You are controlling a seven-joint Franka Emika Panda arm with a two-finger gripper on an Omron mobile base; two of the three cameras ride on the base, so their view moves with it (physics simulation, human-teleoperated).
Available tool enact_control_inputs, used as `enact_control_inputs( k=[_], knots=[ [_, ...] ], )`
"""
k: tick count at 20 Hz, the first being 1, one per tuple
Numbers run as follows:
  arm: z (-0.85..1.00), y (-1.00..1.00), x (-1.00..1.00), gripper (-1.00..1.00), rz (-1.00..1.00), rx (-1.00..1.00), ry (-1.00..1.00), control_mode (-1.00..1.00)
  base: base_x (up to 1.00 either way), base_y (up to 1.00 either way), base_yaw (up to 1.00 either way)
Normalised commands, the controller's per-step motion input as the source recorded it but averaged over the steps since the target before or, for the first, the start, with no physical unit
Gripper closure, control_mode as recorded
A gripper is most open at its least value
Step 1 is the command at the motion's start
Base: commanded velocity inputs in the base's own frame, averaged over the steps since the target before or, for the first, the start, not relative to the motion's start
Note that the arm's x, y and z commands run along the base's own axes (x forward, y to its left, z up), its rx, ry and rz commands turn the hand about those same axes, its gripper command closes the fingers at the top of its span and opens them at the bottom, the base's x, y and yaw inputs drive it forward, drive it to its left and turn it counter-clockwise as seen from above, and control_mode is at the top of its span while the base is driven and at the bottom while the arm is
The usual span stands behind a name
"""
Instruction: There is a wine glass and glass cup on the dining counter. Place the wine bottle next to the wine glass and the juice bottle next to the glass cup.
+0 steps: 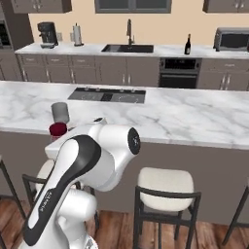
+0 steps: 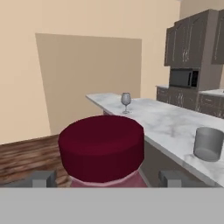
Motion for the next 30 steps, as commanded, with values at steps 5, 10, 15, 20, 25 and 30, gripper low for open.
enact_control_inputs(
  k=[5,10,15,20,25,30],
  knots=[
    [0.0,0.0,0.0,1.0,0.0,0.0,0.0,1.0,0.66,-0.1,0.17],
    [0.0,0.0,0.0,1.0,0.0,0.0,0.0,1.0,0.49,-0.17,0.11],
    [0.0,0.0,0.0,1.0,0.0,0.0,0.0,1.0,0.5,-0.15,0.17],
    [0.0,0.0,0.0,1.0,0.0,0.0,0.0,1.0,0.24,-0.09,0.05],
    [0.0,0.0,0.0,1.0,0.0,0.0,0.0,1.0,0.0,0.0,0.0],
    [0.0,0.0,0.0,1.0,0.0,0.0,0.0,1.0,-0.02,0.0,0.0]
  ],
)
